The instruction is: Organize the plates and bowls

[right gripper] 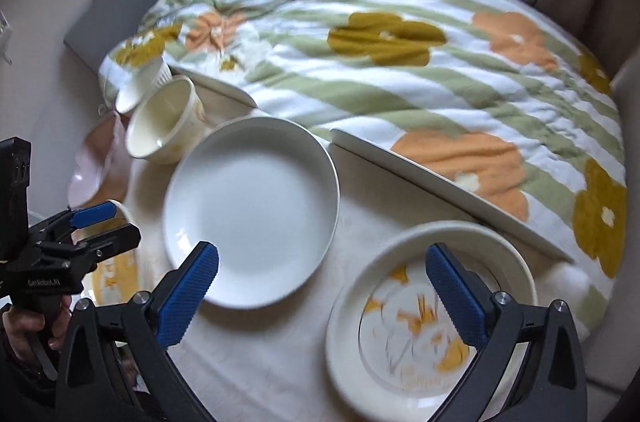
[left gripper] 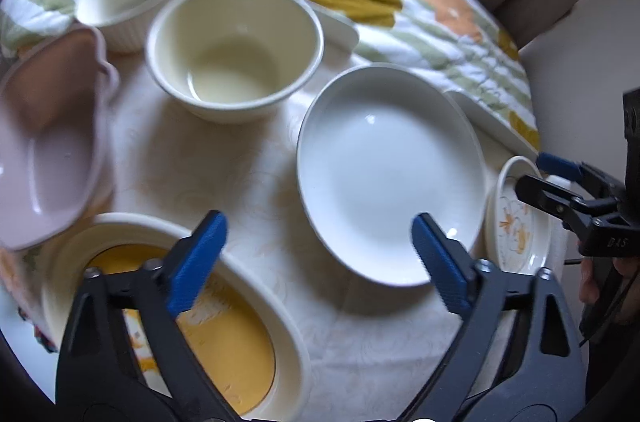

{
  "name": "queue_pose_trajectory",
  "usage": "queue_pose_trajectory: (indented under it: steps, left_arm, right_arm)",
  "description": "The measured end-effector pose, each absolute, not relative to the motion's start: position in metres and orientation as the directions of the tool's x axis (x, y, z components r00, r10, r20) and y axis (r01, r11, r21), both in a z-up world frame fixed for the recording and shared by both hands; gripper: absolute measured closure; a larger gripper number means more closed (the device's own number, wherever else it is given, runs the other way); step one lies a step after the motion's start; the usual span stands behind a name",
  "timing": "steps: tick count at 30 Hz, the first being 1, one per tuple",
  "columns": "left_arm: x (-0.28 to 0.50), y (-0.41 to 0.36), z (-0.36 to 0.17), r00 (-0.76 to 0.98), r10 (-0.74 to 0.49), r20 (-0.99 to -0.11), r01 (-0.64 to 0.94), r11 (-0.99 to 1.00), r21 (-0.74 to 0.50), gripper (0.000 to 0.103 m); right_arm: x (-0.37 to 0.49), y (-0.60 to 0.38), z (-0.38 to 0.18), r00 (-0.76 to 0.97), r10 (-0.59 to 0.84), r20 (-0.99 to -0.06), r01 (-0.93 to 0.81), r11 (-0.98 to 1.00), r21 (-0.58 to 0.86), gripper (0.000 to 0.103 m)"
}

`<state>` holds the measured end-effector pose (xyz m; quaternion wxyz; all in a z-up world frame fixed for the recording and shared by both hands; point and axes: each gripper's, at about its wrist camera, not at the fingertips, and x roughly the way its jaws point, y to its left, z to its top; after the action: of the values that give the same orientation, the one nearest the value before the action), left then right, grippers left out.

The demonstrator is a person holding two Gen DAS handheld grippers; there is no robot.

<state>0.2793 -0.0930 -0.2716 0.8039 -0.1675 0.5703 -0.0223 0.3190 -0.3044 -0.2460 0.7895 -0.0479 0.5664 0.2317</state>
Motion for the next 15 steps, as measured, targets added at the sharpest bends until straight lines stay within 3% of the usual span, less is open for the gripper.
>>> queue_pose_trajectory:
  steps: [3,5,9,11,12,15]
  left_arm:
    - [0.292,-0.096,-0.29,0.31,-0.236,-0.921,-0.161,0.942,-0.295,0.032]
    - [0.298,-0.1,-0.299,0.287,-0.244,-0.926,-0.158,0.942,-0.297,0.042]
    - [0.304,-0.107,-0.31,0.262,-0.248,-0.933,-0.142,0.946,-0.291,0.062]
    - [0.305,-0.107,-0.312,0.263,-0.239,-0.935,-0.136,0.95,-0.281,0.07]
    - [0.306,-0.109,-0.312,0.265,-0.231,-0.936,-0.131,0.953,-0.272,0.077]
    - [0.309,-0.107,-0.313,0.263,-0.221,-0.939,-0.138,0.955,-0.264,0.081]
  right_arm:
    - [0.334,-0.295,-0.267,0.21,0.305,-0.929,-0.472,0.864,0.177,0.006]
    - [0.341,-0.293,-0.279,0.178,0.311,-0.934,-0.496,0.848,0.188,0.03]
    - [0.349,-0.293,-0.296,0.134,0.331,-0.934,-0.513,0.83,0.22,0.053]
    - [0.352,-0.294,-0.3,0.116,0.347,-0.93,-0.516,0.822,0.242,0.071]
    - [0.352,-0.294,-0.303,0.108,0.355,-0.929,-0.518,0.818,0.252,0.074]
    - [0.354,-0.294,-0.304,0.107,0.372,-0.922,-0.521,0.811,0.266,0.079]
